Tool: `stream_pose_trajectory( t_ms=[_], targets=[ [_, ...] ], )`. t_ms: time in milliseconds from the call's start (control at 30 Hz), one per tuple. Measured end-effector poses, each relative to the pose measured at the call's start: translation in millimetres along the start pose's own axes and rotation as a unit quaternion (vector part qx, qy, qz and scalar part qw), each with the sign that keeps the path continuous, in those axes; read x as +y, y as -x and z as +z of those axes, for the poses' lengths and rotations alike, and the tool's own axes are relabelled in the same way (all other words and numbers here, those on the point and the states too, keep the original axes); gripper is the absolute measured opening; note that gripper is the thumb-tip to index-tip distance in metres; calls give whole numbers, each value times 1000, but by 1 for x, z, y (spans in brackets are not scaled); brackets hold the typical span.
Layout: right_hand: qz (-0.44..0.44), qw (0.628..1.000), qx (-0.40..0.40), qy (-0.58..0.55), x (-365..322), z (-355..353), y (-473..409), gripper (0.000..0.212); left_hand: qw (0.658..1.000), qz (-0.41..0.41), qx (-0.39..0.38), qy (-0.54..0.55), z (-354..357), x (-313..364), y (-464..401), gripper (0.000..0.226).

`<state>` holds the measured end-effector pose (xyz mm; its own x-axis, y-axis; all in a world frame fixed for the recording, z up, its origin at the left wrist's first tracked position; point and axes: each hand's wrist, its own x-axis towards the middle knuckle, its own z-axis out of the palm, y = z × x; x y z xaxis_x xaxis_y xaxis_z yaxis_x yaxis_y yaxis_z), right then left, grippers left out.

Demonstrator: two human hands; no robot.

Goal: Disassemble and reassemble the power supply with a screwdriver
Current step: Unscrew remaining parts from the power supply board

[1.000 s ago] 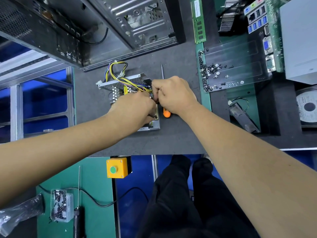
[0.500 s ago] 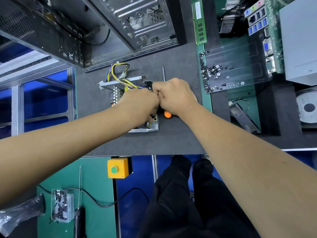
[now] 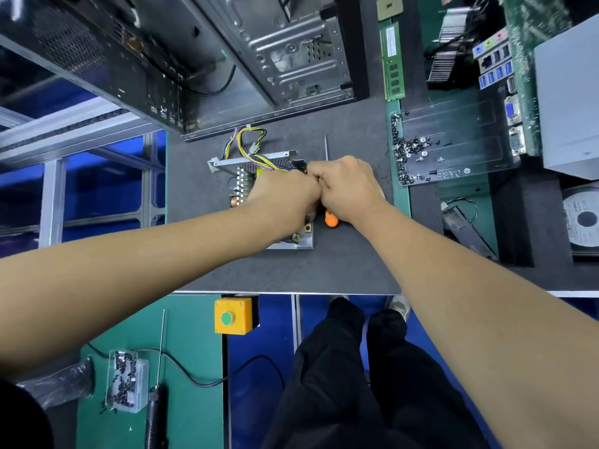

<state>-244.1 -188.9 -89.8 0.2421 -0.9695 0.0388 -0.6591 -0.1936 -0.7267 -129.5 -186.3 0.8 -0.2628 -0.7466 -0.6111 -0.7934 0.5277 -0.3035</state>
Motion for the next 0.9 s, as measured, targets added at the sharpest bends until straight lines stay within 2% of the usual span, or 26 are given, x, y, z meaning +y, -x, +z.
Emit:
stream_pose_trajectory(
  t_ms=[133, 200, 367, 433, 567, 733, 900],
  targets=[
    [3, 1000, -18, -14, -3, -4, 2, 18, 998, 49, 3, 42, 5, -9, 3, 18],
    [4, 1000, -20, -22, -6, -6, 3, 22, 993, 94, -1, 74, 8, -19, 4, 29],
    [20, 1000, -20, -4, -10, -7, 4, 21, 958, 170, 48, 227, 16, -48, 19, 43],
    [30, 999, -17, -15, -13, -8, 5, 26, 952, 209, 79, 209, 22, -57, 27, 39],
    [48, 997, -36, -38, -19, -11, 6, 31, 955, 256, 146, 14, 36, -58, 34, 19],
    [53, 997, -33, -38, -22, -12, 6, 30, 965, 251, 50, -58, 26, -59, 37, 36],
    [45, 999, -20, -16, -22, -10, 5, 30, 963, 269, 13, 19, 17, -65, 32, 27]
  ],
)
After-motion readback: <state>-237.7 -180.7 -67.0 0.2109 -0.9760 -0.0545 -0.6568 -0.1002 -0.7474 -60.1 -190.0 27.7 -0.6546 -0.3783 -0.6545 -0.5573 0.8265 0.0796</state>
